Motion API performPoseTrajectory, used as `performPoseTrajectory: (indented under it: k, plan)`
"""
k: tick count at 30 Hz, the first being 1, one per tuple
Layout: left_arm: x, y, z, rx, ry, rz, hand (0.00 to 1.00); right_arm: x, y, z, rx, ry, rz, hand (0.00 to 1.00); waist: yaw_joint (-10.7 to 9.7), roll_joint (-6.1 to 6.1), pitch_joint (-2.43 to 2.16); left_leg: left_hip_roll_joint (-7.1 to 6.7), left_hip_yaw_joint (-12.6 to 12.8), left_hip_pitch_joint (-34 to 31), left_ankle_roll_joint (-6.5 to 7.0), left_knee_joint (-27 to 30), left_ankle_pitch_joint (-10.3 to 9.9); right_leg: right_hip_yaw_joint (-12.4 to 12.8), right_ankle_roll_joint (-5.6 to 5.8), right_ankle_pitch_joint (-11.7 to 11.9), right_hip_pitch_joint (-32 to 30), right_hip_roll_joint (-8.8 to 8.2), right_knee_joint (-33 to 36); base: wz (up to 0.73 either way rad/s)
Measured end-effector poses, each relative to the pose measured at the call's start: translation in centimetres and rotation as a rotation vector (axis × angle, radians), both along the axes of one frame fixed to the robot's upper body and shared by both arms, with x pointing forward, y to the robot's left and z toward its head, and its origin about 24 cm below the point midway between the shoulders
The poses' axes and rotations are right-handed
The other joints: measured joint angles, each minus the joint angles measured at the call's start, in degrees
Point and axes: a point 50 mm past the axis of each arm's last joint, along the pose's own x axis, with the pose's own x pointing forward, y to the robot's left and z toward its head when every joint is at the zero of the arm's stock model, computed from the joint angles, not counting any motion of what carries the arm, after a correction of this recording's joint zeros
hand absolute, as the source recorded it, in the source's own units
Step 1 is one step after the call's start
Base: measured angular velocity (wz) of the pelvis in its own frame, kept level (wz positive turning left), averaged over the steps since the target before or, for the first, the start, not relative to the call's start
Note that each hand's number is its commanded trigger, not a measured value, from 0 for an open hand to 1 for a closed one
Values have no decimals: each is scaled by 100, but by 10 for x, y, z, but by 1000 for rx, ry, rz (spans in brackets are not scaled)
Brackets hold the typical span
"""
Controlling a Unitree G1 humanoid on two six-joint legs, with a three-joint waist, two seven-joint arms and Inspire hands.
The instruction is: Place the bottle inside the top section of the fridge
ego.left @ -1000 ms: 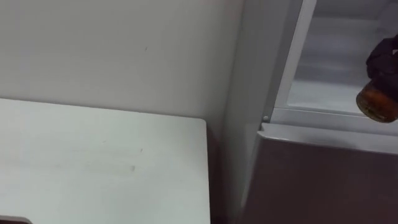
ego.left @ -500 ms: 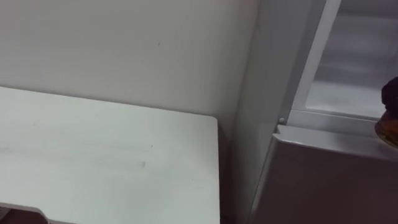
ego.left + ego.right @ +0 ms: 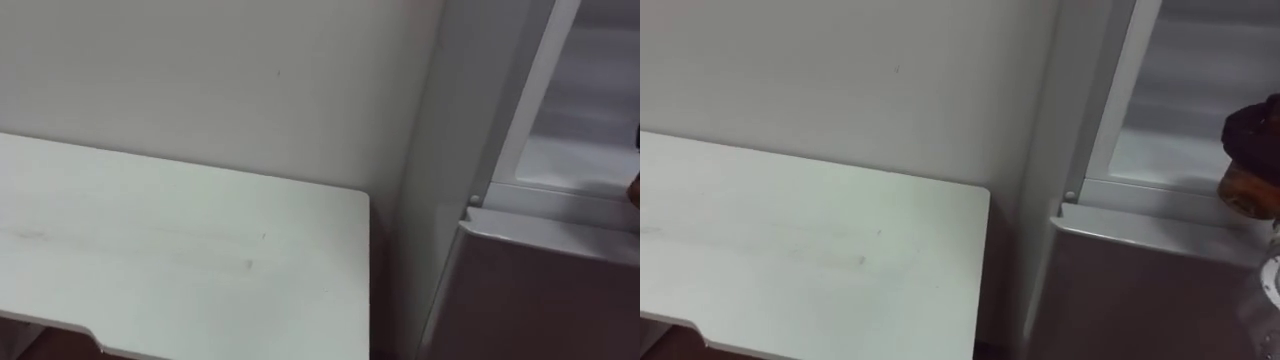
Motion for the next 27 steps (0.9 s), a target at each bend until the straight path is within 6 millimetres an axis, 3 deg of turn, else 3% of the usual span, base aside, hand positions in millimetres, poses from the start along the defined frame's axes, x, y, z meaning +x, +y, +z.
performPoseTrajectory:
  k: [5,8,27]
  plan:
    - [0,3,1,7,0,-1,0,4,-13,-12,35,63,-70,100,63,-81,-43,-33,-147,-115,12,107,1,-118,0,0,-29,-12,1,14]
    - [-5,3,2,9,13,1,0,6,-18,-16,34,98,-99,100,90,-85,-42,-51,-173,-126,17,109,13,-116,0,0,-29,-21,1,7]
    - [-10,13,5,40,42,6,0,19,-6,9,26,40,-109,100,106,-126,-37,-69,-308,-304,27,190,24,-169,0,0,-113,-10,-3,4]
